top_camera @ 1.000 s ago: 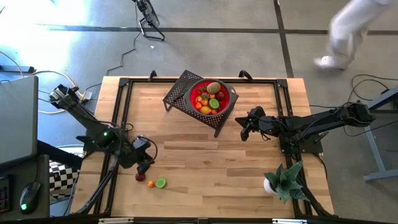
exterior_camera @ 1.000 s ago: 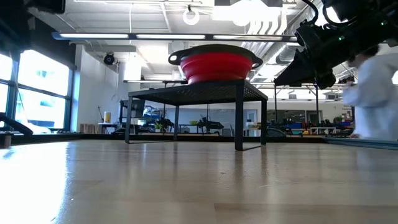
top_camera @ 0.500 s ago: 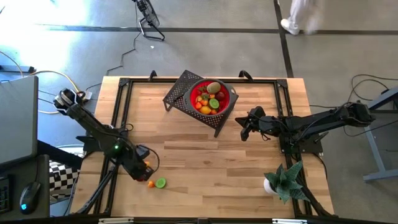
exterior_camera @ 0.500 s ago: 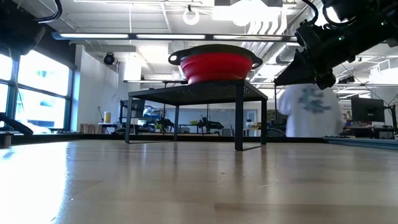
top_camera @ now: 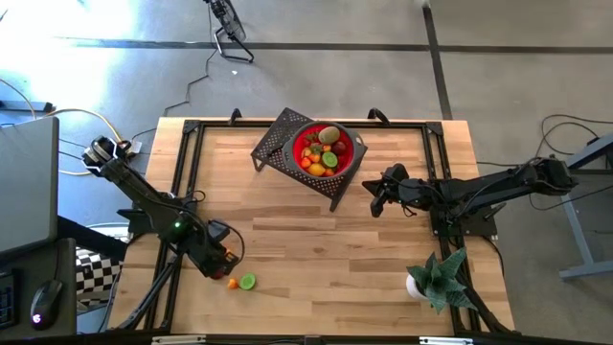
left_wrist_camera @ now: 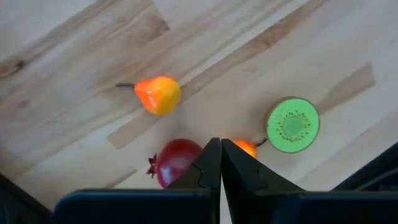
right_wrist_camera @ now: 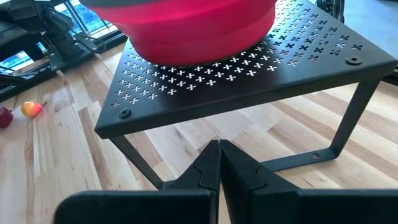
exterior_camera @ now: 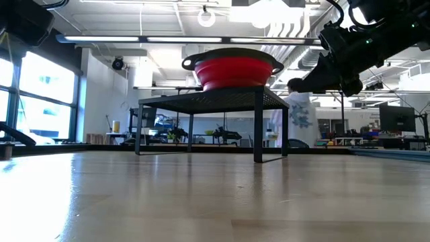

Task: Pick & Place Fruit
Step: Put the pear into the strainer bowl on the shelf

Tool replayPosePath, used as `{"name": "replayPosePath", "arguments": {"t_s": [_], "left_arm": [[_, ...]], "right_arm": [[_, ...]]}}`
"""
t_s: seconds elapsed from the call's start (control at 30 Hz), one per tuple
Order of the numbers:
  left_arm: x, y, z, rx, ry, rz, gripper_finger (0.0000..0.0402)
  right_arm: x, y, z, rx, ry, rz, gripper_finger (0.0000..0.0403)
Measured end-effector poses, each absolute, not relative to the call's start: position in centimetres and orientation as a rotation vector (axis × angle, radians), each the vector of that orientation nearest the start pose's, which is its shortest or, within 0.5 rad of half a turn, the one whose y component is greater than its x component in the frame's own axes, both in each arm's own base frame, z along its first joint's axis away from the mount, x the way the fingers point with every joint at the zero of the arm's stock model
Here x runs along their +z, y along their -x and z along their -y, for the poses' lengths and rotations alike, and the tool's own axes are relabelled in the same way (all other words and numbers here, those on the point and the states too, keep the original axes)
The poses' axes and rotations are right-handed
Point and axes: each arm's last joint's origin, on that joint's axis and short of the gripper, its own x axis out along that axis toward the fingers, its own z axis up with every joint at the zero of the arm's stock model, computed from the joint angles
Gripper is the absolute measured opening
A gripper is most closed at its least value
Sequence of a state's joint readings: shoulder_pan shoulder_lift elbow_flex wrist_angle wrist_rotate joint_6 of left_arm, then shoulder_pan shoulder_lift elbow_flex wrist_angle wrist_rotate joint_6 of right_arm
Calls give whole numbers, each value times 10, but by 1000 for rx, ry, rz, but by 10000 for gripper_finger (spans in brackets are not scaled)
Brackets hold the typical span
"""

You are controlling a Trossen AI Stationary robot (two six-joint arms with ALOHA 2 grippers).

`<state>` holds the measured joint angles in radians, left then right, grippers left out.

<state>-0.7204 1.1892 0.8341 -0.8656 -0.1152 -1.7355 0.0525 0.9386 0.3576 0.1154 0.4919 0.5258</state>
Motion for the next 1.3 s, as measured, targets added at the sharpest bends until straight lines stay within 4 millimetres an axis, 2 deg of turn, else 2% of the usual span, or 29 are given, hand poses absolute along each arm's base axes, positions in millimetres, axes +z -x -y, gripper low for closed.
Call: {"name": "replayPosePath", "arguments": {"t_s": [0.2, 0.33, 0.43, 0.77, 0.97, 1.1, 1.3], "left_arm": [[228, -155, 132, 591, 1036, -1180, 17], [227, -151, 129, 702, 1092, -1190, 48], [226, -149, 127, 761, 1102, -1191, 84], [226, -148, 126, 784, 1122, -1184, 226], [225, -148, 126, 782, 1118, -1186, 291], [225, -148, 127, 774, 1115, -1186, 312], [225, -152, 129, 781, 1174, -1135, 317]], "right_arm": [[190, -186, 4, -535, -369, -330, 2], [190, -185, 4, -531, -348, -336, 2], [190, -186, 4, -528, -336, -339, 2], [190, -185, 4, -526, -325, -342, 3], [190, -185, 4, -526, -325, -342, 3], [190, -186, 4, -526, -325, -342, 3], [190, -185, 4, -526, -325, -342, 3]]}}
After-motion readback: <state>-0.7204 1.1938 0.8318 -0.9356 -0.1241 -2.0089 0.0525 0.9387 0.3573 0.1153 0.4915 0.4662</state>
